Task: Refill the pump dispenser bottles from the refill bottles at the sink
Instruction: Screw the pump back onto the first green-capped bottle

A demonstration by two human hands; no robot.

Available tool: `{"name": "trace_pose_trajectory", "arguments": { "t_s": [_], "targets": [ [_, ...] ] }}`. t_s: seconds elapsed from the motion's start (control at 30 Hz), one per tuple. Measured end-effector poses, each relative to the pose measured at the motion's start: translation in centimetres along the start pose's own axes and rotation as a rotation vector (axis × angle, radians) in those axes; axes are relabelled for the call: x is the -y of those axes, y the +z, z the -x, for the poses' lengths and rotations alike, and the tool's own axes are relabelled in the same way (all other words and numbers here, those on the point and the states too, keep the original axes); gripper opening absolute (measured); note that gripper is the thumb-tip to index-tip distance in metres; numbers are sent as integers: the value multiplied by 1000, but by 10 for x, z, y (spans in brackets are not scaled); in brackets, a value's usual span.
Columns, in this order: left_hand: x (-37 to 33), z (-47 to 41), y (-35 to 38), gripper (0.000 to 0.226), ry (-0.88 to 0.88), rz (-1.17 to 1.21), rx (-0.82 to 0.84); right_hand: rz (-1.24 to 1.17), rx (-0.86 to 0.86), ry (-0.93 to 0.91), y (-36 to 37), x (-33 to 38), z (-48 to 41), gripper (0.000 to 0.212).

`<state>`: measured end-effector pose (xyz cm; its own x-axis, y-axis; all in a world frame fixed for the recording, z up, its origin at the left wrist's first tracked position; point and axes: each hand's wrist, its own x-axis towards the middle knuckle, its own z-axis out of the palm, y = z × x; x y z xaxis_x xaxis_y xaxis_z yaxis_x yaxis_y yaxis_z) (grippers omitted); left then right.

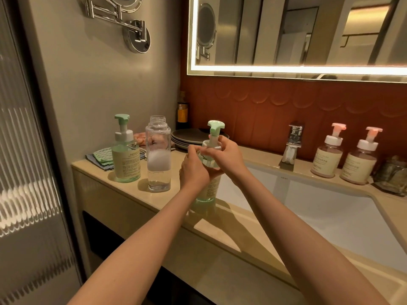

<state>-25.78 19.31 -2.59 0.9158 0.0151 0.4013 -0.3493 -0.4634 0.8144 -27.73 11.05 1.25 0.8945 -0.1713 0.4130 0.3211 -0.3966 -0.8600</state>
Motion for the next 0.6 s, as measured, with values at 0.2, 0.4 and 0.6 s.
{"name": "trace_pose_trajectory", "arguments": {
  "t_s": [0.2,0.4,0.6],
  "targets": [
    [-26,-14,16,59,31,71,55,39,-91,-25,-24,7,-17,35],
    [-48,-39,43,52,49,89,133,165,-109,-21,-47,0,-43,41],
    [-56,-81,85,62,27,-12,168,53,-65,116,-83,-17,-74,54]
  ]
}}
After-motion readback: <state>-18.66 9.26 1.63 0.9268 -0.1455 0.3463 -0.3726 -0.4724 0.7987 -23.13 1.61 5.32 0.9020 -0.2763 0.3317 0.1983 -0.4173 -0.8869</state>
